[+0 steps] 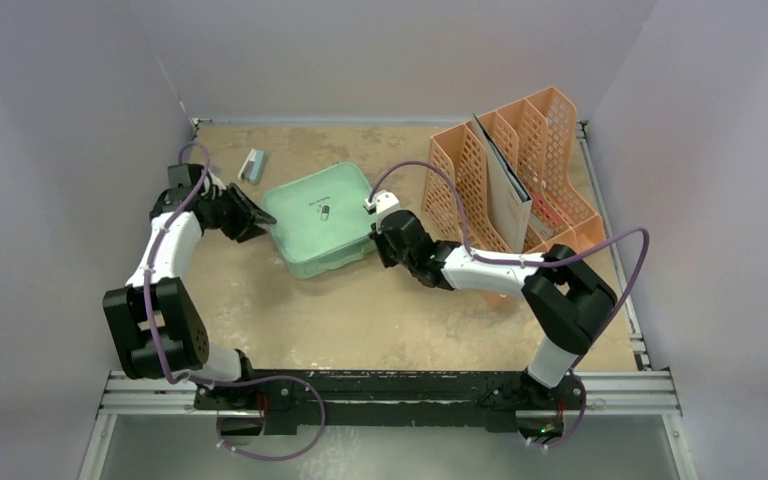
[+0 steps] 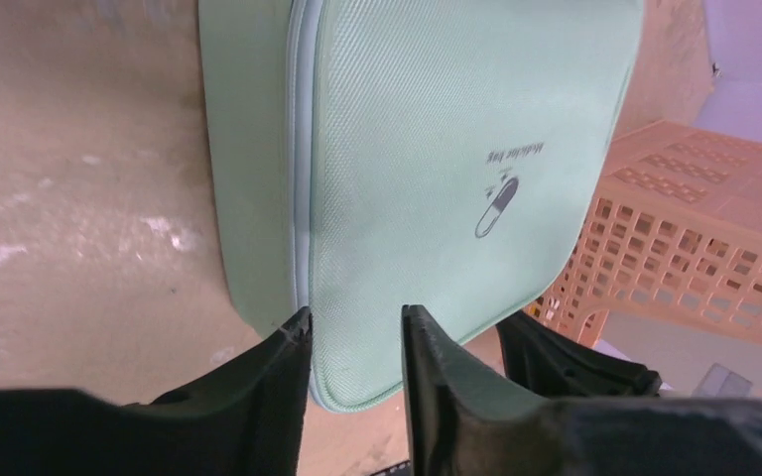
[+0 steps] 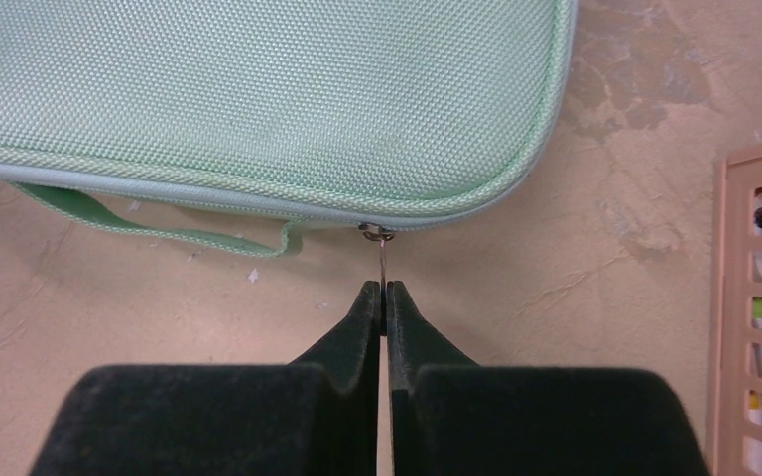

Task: Organize the medicine kit
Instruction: Zip the medicine box at the center of the board.

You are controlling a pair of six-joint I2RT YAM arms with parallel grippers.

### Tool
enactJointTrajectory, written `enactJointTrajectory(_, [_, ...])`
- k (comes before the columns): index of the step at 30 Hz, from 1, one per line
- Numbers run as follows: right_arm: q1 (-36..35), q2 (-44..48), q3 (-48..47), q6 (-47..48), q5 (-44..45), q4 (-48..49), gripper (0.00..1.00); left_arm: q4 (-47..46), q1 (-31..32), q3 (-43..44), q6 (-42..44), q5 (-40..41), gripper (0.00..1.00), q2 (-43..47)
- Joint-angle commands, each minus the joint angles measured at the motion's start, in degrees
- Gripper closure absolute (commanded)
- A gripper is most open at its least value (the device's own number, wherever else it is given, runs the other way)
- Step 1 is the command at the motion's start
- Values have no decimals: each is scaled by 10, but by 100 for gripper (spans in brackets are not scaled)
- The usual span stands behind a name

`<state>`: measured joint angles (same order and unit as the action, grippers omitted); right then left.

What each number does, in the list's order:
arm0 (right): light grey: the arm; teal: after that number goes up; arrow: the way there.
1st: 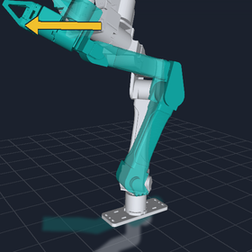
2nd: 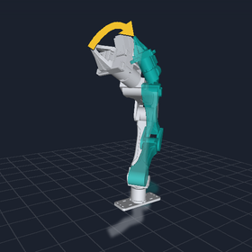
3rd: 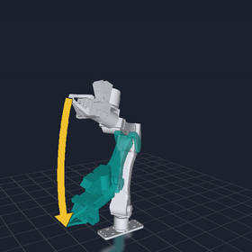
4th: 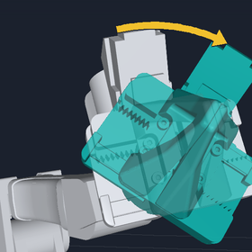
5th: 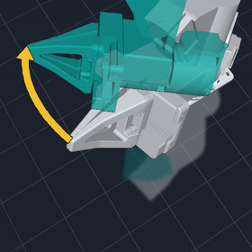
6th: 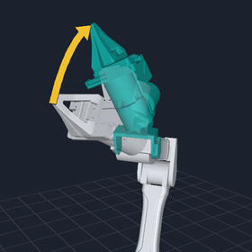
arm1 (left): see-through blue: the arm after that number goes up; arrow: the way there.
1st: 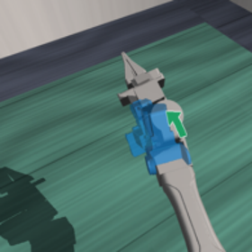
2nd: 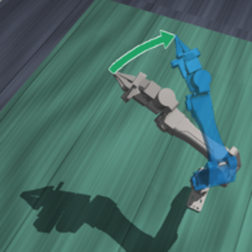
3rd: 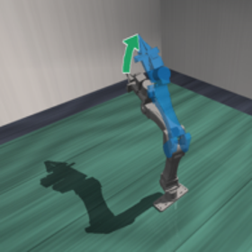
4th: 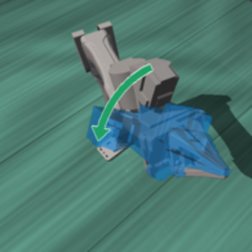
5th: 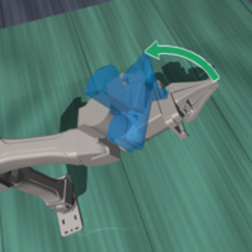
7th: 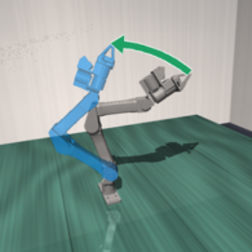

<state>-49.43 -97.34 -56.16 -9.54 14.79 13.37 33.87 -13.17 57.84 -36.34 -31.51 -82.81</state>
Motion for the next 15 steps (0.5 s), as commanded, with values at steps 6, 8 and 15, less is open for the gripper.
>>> enactJointTrajectory(6, [-37, 30, 4, -62, -39, 10, 100, 22, -10, 22, 0, 77, 50, 65])
enactJointTrajectory(8, [-56, 28, 1, -72, -43, 11, 100, 13, -10, 1, -11, 58, 49, 95])
enactJointTrajectory(15, [-106, 10, -12, -131, -36, -3, 100, -16, -10, -108, -56, -26, 49, 177])
